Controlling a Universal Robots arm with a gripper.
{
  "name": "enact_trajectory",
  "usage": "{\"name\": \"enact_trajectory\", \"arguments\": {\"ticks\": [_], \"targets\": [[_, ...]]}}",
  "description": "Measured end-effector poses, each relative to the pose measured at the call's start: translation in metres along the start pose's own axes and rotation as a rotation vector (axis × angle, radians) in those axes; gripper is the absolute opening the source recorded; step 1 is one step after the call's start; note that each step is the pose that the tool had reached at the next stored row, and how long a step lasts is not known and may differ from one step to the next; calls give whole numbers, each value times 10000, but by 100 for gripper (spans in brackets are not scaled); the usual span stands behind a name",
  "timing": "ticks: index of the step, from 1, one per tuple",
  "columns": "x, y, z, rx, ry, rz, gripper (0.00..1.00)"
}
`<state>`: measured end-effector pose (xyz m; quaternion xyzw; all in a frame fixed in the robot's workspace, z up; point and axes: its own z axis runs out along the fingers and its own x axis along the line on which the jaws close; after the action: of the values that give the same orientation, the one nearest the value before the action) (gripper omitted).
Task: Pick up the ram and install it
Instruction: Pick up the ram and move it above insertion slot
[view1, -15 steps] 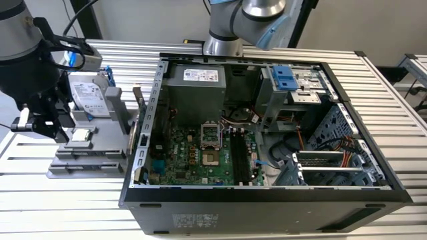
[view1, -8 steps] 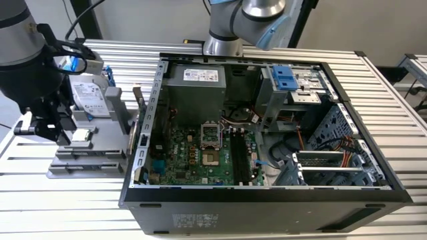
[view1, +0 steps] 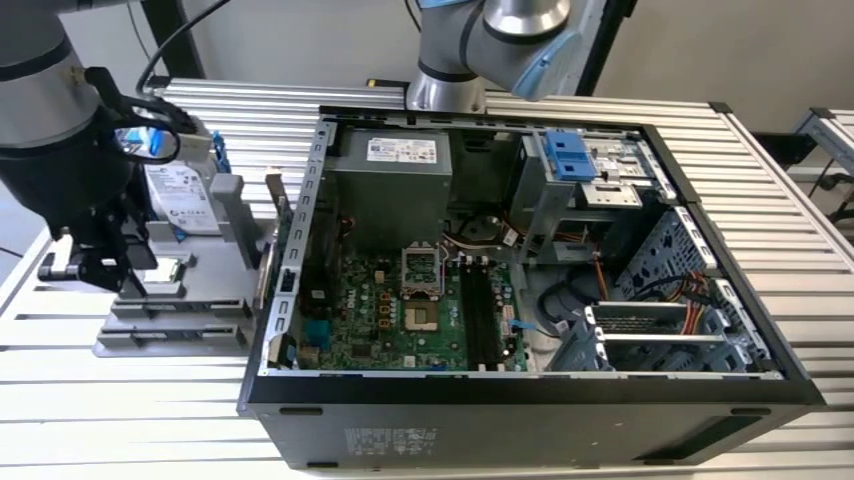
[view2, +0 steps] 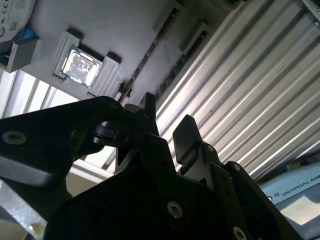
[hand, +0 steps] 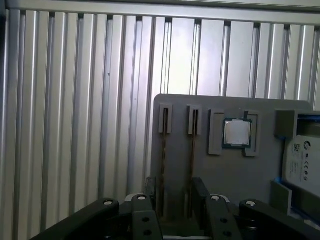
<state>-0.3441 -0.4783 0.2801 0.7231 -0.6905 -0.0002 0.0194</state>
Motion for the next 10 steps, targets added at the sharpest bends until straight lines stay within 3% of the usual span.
{"name": "enact_trajectory", "arguments": {"ticks": [10], "targets": [[-4, -5, 158, 7, 53, 29, 100]]}}
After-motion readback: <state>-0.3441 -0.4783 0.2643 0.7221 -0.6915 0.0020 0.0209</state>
